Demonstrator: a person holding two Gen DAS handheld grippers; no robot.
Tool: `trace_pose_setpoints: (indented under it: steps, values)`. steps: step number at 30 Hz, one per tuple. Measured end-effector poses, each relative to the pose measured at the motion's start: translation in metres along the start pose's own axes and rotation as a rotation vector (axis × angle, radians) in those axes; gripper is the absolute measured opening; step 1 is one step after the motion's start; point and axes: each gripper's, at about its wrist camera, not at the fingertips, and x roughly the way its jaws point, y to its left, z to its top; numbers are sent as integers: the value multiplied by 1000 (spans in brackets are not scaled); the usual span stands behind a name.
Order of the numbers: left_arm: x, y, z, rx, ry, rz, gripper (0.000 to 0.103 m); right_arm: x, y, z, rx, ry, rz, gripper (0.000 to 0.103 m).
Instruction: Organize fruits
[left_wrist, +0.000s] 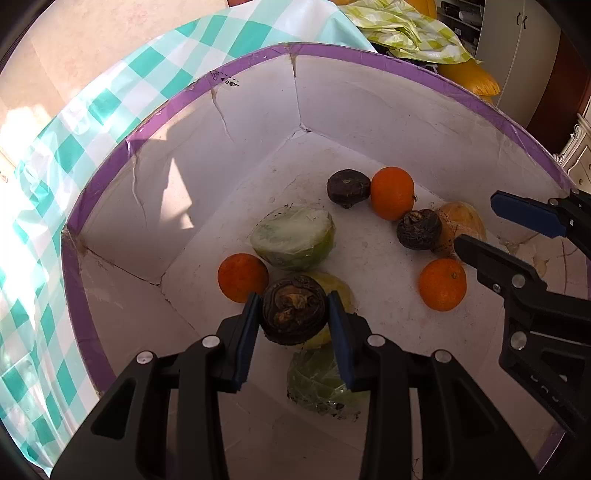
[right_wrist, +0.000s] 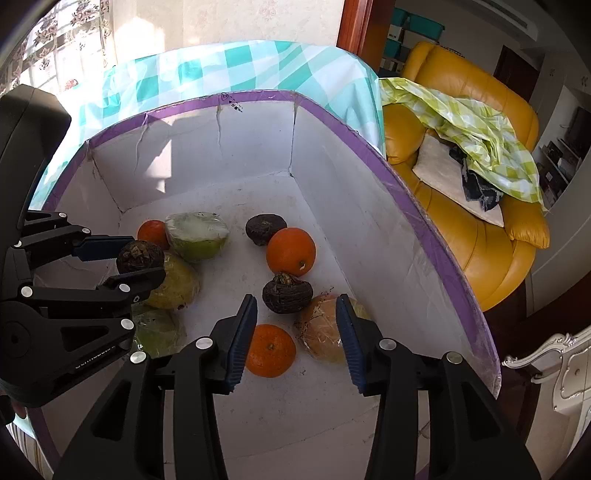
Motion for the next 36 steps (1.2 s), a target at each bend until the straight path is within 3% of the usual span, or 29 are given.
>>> trace_pose_setpoints:
  steps: [4, 14, 21, 25, 28, 30, 33, 34, 36]
  values:
    - [-2, 0, -1, -3, -9, 4, 39, -2, 0, 0, 3, -11, -9, 49]
    - [-11, 1, -2, -29, -48, -17, 61, -5, -3, -2, 16, -31, -6, 58]
    - [-20, 2, -6, -63, -103, -28, 67, -11, -7, -3, 56, -70, -3, 61]
    - [-28, -5, -11, -54, -130, 35, 69, -15, -12, -4, 86, -96, 0, 66]
    - [-35, -2, -17, -87, -139, 118, 81, -16, -13, -3, 86, -103, 2, 69]
    - [-42, 1, -20, -93, -162, 127, 82, -20, -14, -4, 94, -126, -6, 78]
    - [-52, 5, -27, -110, -195, 166, 91, -28, -17, -6, 112, -165, -27, 87]
    - [-55, 6, -29, -109, -213, 150, 99, -33, -18, -7, 119, -183, -28, 87]
    - [-62, 5, -34, -123, -244, 76, 101, -41, -21, -9, 129, -207, -32, 87]
